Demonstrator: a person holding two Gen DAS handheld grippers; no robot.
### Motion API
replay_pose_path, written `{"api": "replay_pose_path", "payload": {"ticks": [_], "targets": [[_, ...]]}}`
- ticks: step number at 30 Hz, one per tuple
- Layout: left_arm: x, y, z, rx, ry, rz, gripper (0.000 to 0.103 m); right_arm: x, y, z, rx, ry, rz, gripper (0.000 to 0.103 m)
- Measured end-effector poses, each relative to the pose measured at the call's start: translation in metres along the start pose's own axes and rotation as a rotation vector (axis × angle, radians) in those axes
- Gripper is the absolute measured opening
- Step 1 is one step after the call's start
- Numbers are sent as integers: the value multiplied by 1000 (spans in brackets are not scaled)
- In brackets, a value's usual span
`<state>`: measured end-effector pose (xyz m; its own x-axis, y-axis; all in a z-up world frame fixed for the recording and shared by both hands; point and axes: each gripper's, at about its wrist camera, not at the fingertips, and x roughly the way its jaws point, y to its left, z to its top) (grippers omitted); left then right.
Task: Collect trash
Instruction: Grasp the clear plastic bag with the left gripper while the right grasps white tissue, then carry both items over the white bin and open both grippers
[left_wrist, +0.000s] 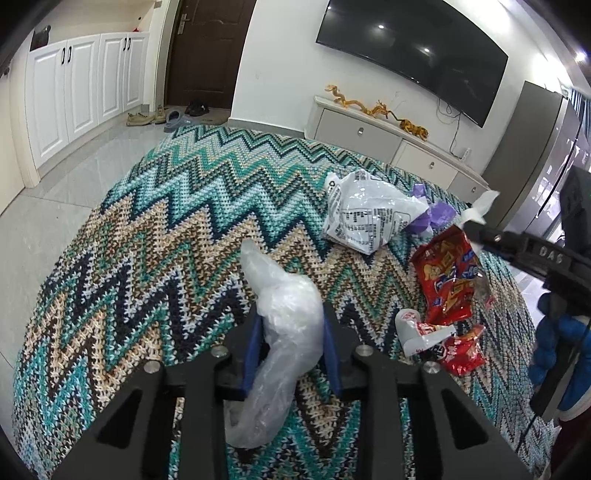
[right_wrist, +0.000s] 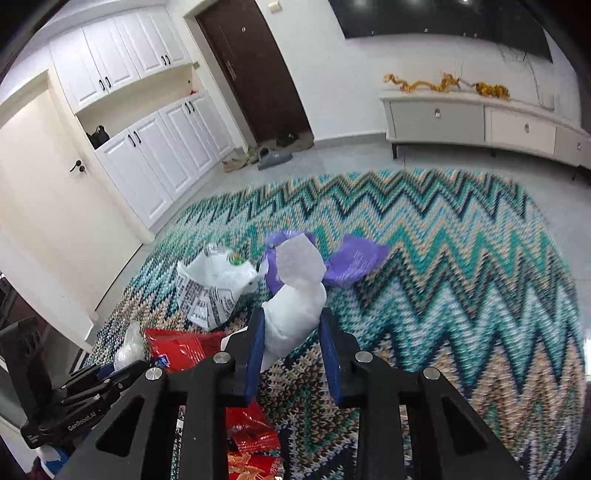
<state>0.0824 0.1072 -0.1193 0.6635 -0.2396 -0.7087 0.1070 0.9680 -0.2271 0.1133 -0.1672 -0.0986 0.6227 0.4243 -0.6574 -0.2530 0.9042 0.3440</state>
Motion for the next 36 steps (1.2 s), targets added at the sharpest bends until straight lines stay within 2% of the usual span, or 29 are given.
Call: {"api": "replay_pose_path", "payload": {"ticks": [9, 17, 26, 36], "targets": [[-23, -8, -3, 8, -30, 2, 28, -56, -25, 2, 38, -112, -50, 27], [-50, -32, -4, 49, -53, -49, 27, -118, -68, -24, 101, -170, -138, 27], [-51, -121, 0, 237, -28, -174, 27, -185, -135, -56, 224, -246, -253, 27], [-14, -268, 7, 448, 54, -375, 27, -239, -223, -104, 389, -279, -413, 27]]}}
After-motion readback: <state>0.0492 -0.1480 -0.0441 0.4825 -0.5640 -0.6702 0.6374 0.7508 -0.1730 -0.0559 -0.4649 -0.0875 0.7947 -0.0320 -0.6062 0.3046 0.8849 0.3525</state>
